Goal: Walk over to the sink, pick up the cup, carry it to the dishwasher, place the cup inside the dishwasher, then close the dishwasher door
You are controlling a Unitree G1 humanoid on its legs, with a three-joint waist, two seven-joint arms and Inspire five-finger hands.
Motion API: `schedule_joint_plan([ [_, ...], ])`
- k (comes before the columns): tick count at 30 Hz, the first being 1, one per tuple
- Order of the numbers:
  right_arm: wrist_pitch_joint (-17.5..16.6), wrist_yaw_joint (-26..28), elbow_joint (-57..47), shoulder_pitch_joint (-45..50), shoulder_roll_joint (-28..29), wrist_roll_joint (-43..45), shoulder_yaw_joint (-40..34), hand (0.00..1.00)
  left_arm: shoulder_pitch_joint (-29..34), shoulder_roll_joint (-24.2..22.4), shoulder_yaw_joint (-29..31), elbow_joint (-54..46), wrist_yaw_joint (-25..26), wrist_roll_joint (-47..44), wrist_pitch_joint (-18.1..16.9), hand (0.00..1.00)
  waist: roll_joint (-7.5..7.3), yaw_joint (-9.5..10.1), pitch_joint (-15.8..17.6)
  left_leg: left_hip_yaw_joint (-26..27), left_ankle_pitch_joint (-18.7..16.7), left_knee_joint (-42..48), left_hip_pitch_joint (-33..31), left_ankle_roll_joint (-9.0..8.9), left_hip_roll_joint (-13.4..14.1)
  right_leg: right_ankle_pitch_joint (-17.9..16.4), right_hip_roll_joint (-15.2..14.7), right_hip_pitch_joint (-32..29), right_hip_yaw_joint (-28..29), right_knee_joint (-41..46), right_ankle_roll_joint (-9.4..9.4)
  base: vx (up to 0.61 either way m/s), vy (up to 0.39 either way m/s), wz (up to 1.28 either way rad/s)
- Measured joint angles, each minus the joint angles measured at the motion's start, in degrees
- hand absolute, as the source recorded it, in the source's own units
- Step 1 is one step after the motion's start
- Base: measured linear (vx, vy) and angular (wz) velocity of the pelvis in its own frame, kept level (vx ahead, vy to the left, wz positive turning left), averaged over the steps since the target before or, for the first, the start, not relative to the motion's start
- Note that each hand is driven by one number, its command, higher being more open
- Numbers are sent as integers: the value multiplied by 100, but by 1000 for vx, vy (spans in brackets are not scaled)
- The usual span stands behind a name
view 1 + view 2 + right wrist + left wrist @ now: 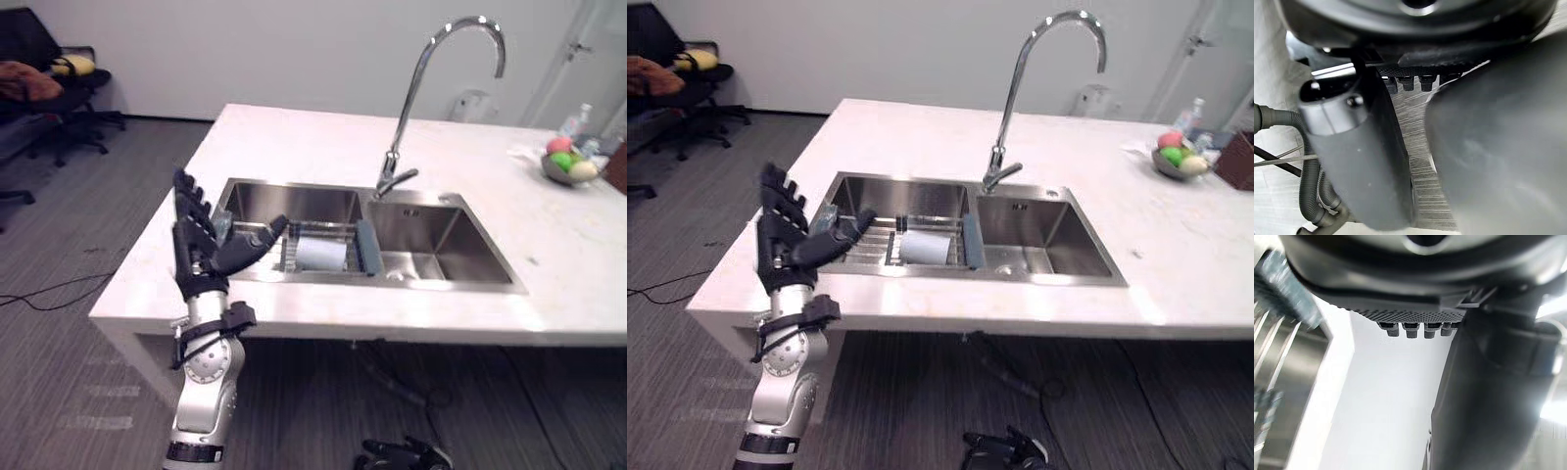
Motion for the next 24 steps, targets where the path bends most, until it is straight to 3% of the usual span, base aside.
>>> schedule_joint_plan([
  [4, 181, 177, -7, -8, -70, -59, 100, 100, -109, 292, -190, -236, -334, 706, 173, 100, 34, 5, -81, 135, 383, -230, 113, -63, 100, -7, 178, 165, 12, -303, -111, 193, -173, -8],
  [6, 223, 182, 8, -11, -92, -44, 99, 100, -237, 593, -193, -250, -202, 1673, 175, 100, 46, 5, -96, 134, 511, -213, 124, -71, 87, 31, 199, 243, 56, -456, -126, 91, -86, -12],
  [8, 213, 288, 10, -33, -115, -513, 101, 100, -367, 1101, -187, -329, 282, 3233, 173, 100, 49, 7, -132, 116, 543, 335, -153, -65, 105, 88, 200, 362, 80, -686, -122, 57, -73, -4],
  [11, 164, 540, 61, -39, -228, -924, 133, 100, -781, 1650, -140, -419, 409, 3990, 161, 100, 61, 51, -130, 103, 539, 1531, -717, -102, 237, 320, 117, 825, -99, -1267, -145, 60, -10, 28],
  [12, 161, 552, 126, -40, -262, -949, 158, 100, -861, 1724, -95, -417, 416, 4071, 139, 100, 43, 57, -142, 154, 353, 1426, -704, -95, 223, 332, 101, 879, -134, -1317, -142, 60, 60, 34],
  [13, 160, 542, 220, -45, -343, -970, 152, 100, -1078, 1855, -25, -411, 459, 4170, 91, 100, 116, 40, -180, 192, 281, 695, -645, -38, 158, 342, 80, 920, -215, -1353, -128, 28, 98, 24],
  [14, 209, 491, 310, -88, -461, -1078, 116, 100, -1323, 1979, 57, -407, 477, 4206, -29, 100, 222, 38, -181, 353, 594, -110, -501, -37, 102, 357, 129, 928, -226, -1368, -90, 17, 109, 16],
  [16, 331, 421, 349, -114, -480, -1523, 112, 100, -1668, 2181, 144, -397, 357, 4087, -236, 100, 271, 8, -216, 442, 666, -664, -220, -69, 28, 412, 166, 931, -179, -1423, -6, -15, 108, -3],
  [19, 402, 335, 412, -85, -388, -1736, 104, 100, -2141, 2429, 82, -191, -149, 3757, -321, 100, 130, -64, -210, 456, 703, -778, -239, 16, -101, 572, 55, 935, -143, -1611, 73, -72, 92, -4],
  [24, 416, 354, 401, -201, -380, -1955, 301, 100, -2313, 2585, -143, 315, -661, 3700, -203, 100, 102, -271, -196, 662, 696, -828, -264, 100, -242, 938, -20, 1035, 72, -2151, 72, -59, 42, -20],
])
